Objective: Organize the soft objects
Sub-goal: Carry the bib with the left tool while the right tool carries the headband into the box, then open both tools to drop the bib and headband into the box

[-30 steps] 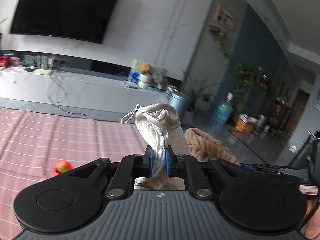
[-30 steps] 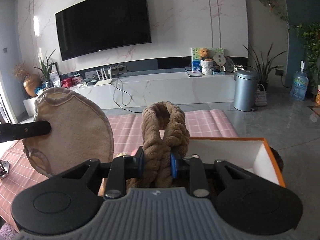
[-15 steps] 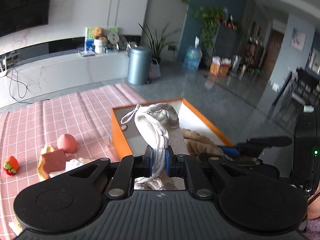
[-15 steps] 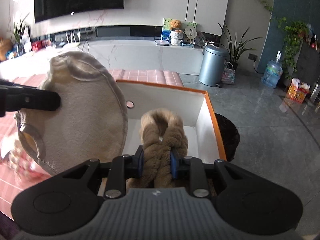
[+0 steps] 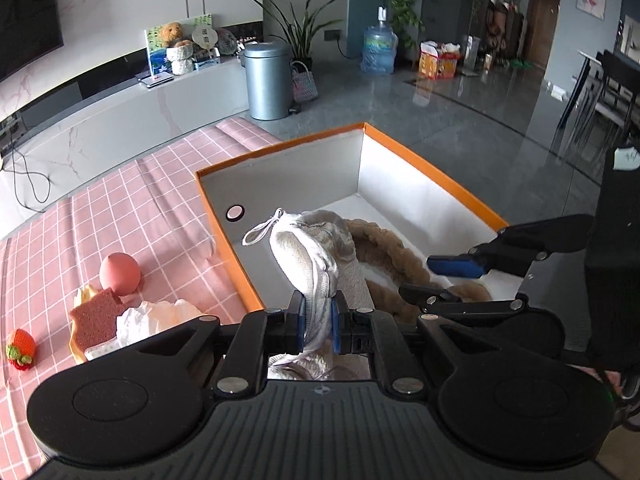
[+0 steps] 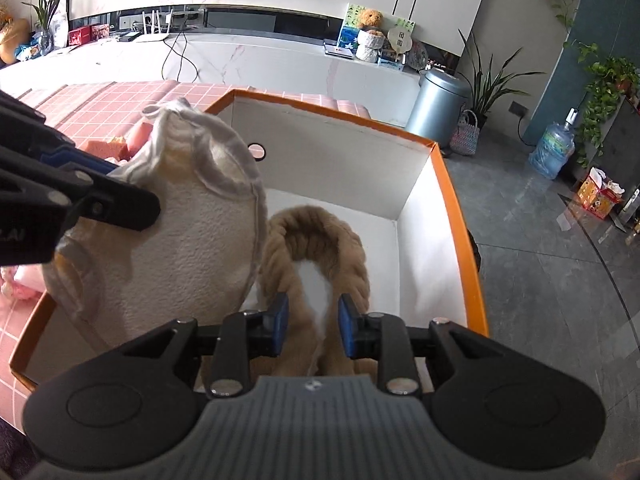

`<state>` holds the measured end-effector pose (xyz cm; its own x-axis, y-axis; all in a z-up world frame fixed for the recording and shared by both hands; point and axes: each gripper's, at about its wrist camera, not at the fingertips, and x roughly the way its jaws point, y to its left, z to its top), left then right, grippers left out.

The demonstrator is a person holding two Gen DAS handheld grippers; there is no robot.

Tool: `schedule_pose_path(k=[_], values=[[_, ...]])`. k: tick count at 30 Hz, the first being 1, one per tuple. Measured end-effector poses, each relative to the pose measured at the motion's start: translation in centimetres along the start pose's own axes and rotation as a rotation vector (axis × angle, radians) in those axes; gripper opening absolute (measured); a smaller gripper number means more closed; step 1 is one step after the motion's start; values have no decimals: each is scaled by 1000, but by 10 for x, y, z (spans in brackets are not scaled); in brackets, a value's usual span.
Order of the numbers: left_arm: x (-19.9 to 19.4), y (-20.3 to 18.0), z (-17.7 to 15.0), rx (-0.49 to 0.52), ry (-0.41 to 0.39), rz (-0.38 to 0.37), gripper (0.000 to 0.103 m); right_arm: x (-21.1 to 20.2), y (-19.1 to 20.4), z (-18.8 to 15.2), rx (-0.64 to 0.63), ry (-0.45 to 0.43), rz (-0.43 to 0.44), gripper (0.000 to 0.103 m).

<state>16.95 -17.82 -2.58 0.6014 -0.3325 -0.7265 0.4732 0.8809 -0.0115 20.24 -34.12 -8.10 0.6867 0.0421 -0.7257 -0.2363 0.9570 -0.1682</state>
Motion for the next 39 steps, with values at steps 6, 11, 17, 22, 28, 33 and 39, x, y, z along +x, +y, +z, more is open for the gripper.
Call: schedule_pose_path(k=[6, 11, 17, 22, 28, 33, 39], values=[[7, -7, 1, 80, 28, 22, 14, -10, 1, -4, -39, -33, -17, 45], [16, -15, 4, 115, 50, -14, 15, -17, 0, -4, -45, -40, -48, 51], [23, -14, -3, 100, 86, -42, 26, -25, -2, -9, -42, -43, -71, 55], [18, -15, -8, 98, 76, -29, 47, -29, -4, -10, -27, -48, -78, 56], [6, -2, -8, 37, 44, -45, 63, -36, -1, -10, -30, -60, -91, 60], [-10, 1, -7, 15, 2, -51, 69, -43, 7, -10, -47, -73, -104, 67], [-32, 14, -11, -30, -55, -41, 70, -60, 16, -6, -55, -108, -132, 73]])
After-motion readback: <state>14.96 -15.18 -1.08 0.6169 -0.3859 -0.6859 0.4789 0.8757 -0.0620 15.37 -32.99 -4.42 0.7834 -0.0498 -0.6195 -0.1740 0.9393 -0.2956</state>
